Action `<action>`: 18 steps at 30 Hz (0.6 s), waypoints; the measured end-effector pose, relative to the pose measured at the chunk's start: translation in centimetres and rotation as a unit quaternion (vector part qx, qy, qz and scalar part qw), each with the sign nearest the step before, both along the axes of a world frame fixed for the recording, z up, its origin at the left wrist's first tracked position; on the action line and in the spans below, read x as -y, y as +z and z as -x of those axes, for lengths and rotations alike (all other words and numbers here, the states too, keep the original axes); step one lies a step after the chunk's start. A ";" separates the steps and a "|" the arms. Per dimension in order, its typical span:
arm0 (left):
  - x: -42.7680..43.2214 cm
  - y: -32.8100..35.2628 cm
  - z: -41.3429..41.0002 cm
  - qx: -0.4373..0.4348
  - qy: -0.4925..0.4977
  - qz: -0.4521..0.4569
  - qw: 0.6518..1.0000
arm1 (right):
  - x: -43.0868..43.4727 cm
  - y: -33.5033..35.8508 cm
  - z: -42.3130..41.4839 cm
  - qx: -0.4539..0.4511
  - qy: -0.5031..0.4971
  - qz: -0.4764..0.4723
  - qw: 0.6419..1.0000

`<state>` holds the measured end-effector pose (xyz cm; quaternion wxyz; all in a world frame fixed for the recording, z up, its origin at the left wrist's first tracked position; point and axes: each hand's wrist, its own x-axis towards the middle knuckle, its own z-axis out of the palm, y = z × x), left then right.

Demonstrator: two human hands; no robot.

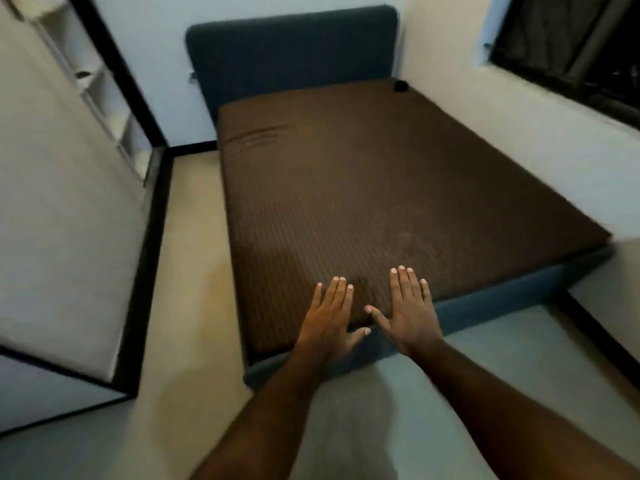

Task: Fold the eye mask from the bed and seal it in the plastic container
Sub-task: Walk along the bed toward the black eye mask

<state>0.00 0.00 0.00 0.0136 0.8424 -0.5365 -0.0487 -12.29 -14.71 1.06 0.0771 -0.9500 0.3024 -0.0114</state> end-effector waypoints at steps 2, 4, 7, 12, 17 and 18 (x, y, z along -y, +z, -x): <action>-3.8 -0.5 -2.3 0.005 0.046 0.007 0.999 | -3.1 -0.3 -2.6 -0.004 0.039 -0.001 0.999; -7.6 -1.3 -5.0 0.024 0.088 0.011 0.996 | -6.0 -0.6 -5.5 -0.011 0.071 0.001 0.997; -12.0 -1.4 -8.0 0.024 0.131 0.014 0.991 | -9.4 -1.3 -9.4 -0.004 0.106 0.010 0.994; -17.0 -0.5 -12.5 0.026 0.195 0.019 0.980 | -13.2 -1.6 -15.7 -0.002 0.160 0.007 0.987; -19.8 1.4 -18.5 0.053 0.233 0.037 0.970 | -15.4 -1.3 -21.9 0.004 0.193 0.016 0.981; -20.2 1.8 -20.0 0.062 0.237 0.036 0.969 | -15.6 -1.1 -23.4 0.006 0.198 0.015 0.980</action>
